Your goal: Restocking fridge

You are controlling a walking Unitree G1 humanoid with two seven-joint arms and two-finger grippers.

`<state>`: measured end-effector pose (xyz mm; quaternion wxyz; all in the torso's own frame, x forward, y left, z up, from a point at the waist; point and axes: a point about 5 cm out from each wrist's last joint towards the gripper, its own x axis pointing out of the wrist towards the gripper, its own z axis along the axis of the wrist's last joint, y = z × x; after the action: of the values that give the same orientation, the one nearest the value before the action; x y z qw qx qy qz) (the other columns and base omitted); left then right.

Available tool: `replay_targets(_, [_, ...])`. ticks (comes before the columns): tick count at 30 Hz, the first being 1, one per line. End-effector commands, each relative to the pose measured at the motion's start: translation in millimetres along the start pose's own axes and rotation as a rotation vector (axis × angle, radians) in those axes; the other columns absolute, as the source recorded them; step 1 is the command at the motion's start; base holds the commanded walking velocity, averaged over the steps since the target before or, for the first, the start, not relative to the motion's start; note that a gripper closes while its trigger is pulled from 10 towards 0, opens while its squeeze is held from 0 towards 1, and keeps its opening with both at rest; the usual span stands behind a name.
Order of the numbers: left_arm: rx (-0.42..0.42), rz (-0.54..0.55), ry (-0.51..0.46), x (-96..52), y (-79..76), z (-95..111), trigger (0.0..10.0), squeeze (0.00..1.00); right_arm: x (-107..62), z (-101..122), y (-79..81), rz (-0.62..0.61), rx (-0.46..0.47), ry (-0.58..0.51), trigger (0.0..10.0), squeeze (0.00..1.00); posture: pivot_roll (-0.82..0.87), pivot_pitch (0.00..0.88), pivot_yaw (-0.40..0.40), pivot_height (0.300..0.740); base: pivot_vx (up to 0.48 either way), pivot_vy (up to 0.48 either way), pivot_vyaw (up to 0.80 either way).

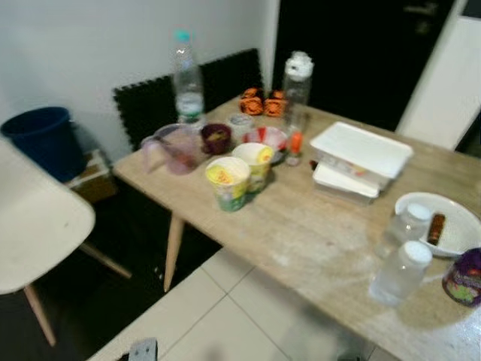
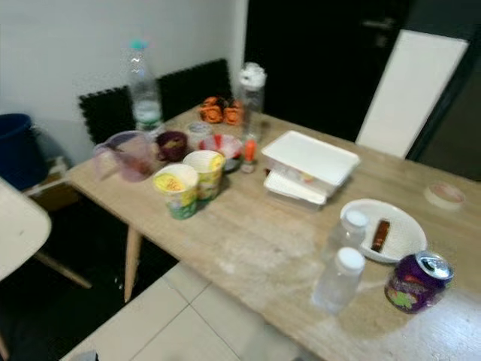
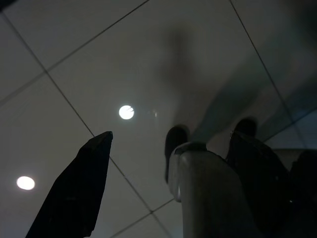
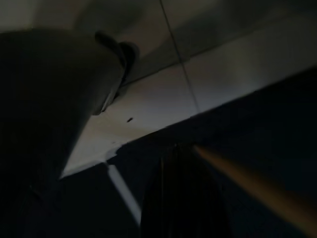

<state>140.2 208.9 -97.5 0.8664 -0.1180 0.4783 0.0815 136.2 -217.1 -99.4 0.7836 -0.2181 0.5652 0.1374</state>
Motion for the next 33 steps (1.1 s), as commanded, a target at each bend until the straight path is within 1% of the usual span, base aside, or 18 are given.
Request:
replay_targets(1, [-0.006,-0.003,0.024,-0.8,-1.4,-7.1,10.0,0.0,-0.8,-11.0,1.0,0.008,0.008,0.032,10.0,0.0,-0.05,0.0,0.029,0.74,0.0,0.0,-0.79])
replay_targets(5, [-0.005,-0.004,0.024,-0.6,-2.0,-6.9,10.0,0.0,-0.9,-11.4,0.6,0.01,0.008,0.034,10.0,0.0,-0.05,0.0,0.029,0.74,0.0,0.0,-0.79])
replay_targets(14, [-0.005,-0.001,0.026,-0.5,-2.6,-7.2,10.0,0.0,-0.1,-3.0,0.7,0.015,0.009,0.024,10.0,0.0,-0.05,0.0,0.028,0.74,0.0,0.0,-0.79])
replay_targets(29, [-0.014,0.006,0.025,-0.6,-1.5,-6.7,10.0,0.0,-0.1,-5.0,1.7,0.011,0.021,0.023,10.0,0.0,-0.05,0.0,0.028,0.74,0.0,0.0,-0.79])
replay_targets(33, [-0.013,0.006,0.025,-0.4,-1.8,-6.4,10.0,0.0,-0.2,-3.7,0.2,0.006,0.016,0.018,10.0,0.0,-0.05,0.0,0.028,0.74,0.0,0.0,0.0])
